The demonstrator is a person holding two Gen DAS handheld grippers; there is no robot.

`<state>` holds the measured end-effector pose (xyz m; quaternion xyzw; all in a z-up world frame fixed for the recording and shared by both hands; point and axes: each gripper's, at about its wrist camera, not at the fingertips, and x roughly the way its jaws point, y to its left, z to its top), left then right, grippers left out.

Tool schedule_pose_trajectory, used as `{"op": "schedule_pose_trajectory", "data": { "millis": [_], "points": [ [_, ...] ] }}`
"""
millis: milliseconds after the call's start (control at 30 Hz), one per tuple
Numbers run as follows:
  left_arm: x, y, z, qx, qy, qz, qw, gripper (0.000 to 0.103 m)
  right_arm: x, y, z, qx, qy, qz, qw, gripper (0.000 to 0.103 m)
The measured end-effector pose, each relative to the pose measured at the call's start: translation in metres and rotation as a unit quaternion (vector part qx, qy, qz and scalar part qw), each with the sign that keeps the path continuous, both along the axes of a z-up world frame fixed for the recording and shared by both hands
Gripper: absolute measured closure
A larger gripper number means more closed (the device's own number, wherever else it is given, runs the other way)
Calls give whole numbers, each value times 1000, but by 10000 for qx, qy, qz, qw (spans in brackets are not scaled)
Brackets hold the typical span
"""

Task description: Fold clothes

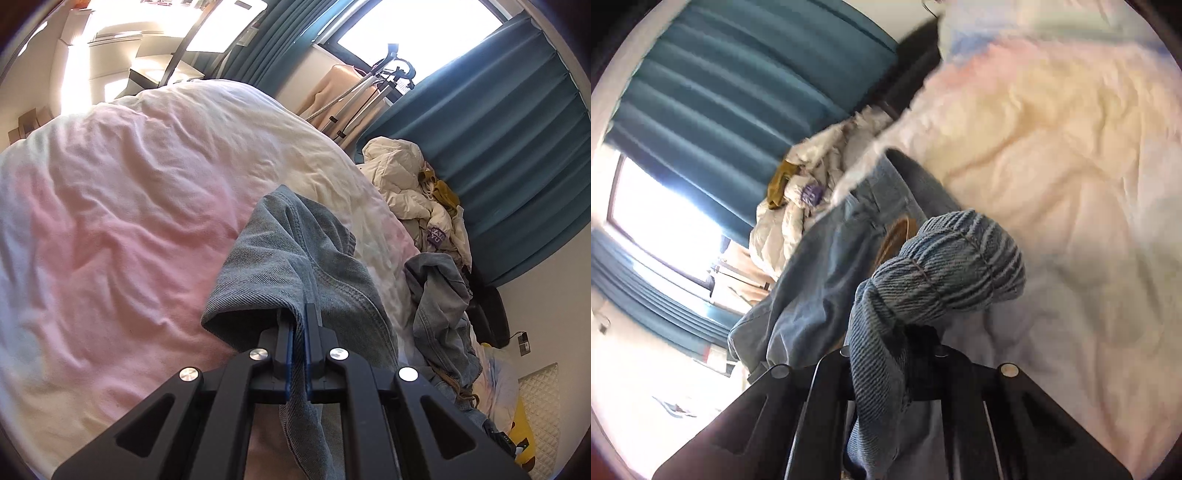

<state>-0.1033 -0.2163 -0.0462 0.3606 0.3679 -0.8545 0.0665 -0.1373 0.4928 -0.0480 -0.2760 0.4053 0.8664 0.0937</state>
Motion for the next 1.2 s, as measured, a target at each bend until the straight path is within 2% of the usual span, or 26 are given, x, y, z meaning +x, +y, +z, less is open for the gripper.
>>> {"op": "schedule_pose_trajectory", "data": {
  "millis": [67, 167, 233, 367, 467, 567, 633, 667, 700, 867, 900, 967, 1067, 1133, 1200],
  "points": [
    [3, 0, -1, 134, -9, -12, 9999, 99, 9, 0, 19, 451, 222, -214, 9985, 96],
    [9, -1, -9, 504, -80, -32, 9987, 99, 23, 11, 24, 751, 175, -693, 9946, 96],
    [11, -1, -13, 694, -136, -42, 9975, 99, 24, 27, 6, 624, -135, -890, 9940, 97],
    [12, 2, -20, 854, -245, -54, 9960, 99, 25, 55, -55, 30, -1108, -939, 9894, 96],
    [10, 5, -18, 780, -206, -119, 9967, 99, 32, 56, -68, -165, -1370, -939, 9860, 92],
    [9, 8, -15, 696, -161, -187, 9973, 99, 45, 46, -52, 21, -1417, -921, 9856, 85],
    [8, 10, -13, 649, -133, -234, 9975, 99, 58, 37, -38, 220, -1405, -1056, 9842, 67],
    [8, 10, -13, 651, -122, -249, 9975, 99, 64, 33, -30, 328, -1390, -1143, 9831, 50],
    [9, 10, -13, 656, -111, -262, 9974, 99, 70, 29, -20, 450, -1340, -1267, 9818, 44],
    [10, 11, -11, 683, -55, -327, 9971, 99, 97, -8, 41, 1089, -503, -1423, 9825, 43],
    [10, 11, -11, 689, -44, -339, 9970, 99, 97, -25, 50, 1258, -292, -1235, 9839, 43],
    [9, 12, -11, 698, -13, -371, 9969, 99, 91, -70, 63, 1555, 177, -516, 9863, 43],
    [7, 14, -9, 708, 51, -429, 9966, 99, 82, -139, 79, 1933, 893, 626, 9751, 43],
    [6, 16, -9, 715, 94, -467, 9963, 99, 81, -198, 77, 1941, 1321, 1704, 9570, 43],
    [4, 18, -8, 722, 137, -506, 9960, 99, 80, -259, 73, 2123, 1554, 2678, 9269, 43]
  ]
}}
